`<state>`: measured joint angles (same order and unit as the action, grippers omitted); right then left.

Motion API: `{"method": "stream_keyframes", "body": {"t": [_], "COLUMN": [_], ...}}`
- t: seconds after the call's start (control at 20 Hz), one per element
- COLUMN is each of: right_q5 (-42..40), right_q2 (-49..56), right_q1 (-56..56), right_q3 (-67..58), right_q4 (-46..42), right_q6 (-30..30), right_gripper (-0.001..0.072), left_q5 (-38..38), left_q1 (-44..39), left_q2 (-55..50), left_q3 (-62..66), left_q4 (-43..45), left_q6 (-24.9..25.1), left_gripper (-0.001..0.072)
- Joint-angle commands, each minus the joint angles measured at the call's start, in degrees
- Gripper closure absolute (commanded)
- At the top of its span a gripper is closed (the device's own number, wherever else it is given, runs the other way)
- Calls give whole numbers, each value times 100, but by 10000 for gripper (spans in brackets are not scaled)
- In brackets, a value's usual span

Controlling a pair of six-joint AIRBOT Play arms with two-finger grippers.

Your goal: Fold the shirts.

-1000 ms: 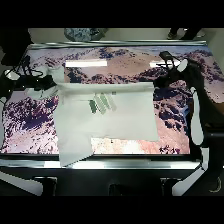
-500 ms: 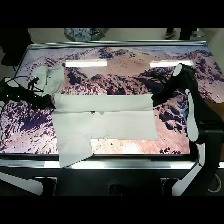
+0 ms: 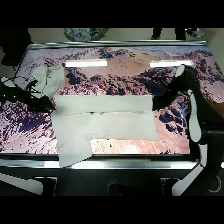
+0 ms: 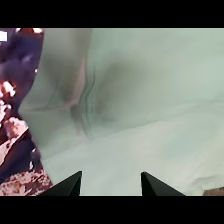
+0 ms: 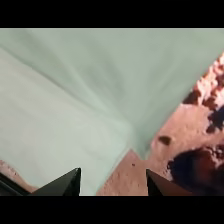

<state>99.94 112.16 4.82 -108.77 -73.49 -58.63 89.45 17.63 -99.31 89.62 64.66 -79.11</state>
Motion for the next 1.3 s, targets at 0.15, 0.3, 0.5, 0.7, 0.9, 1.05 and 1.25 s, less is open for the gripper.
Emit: {"method": "stream_keyframes", "body": {"t": [0.15,0.3,0.5,0.7,0.9,1.05,1.25], "right_q5": [254,-662,-1213,-1290,-1290,-1283,-1421], "right_q2": [-1231,-2041,-2540,-2603,-2605,-2623,-2780], "right_q1": [1034,1062,1062,1062,1062,1062,1062], "right_q3": [802,2664,3945,4046,4046,4046,4568], "right_q4": [-129,-190,-74,-46,-46,-44,433], "right_q6": [70,243,540,535,538,533,717], "right_gripper": [219,219,219,219,219,219,139], "left_q5": [177,-793,-1113,-1333,-1764,-1888,-1991], "left_q1": [597,804,905,905,905,822,514], "left_q2": [1178,2269,3023,3091,3088,3086,3077], "left_q3": [-1397,-3888,-5427,-5866,-5976,-5980,-5987], "left_q4": [57,44,-13,-256,-693,-767,-767], "left_q6": [81,588,1399,1488,1486,1484,1486], "left_gripper": [245,245,245,245,321,409,656]}}
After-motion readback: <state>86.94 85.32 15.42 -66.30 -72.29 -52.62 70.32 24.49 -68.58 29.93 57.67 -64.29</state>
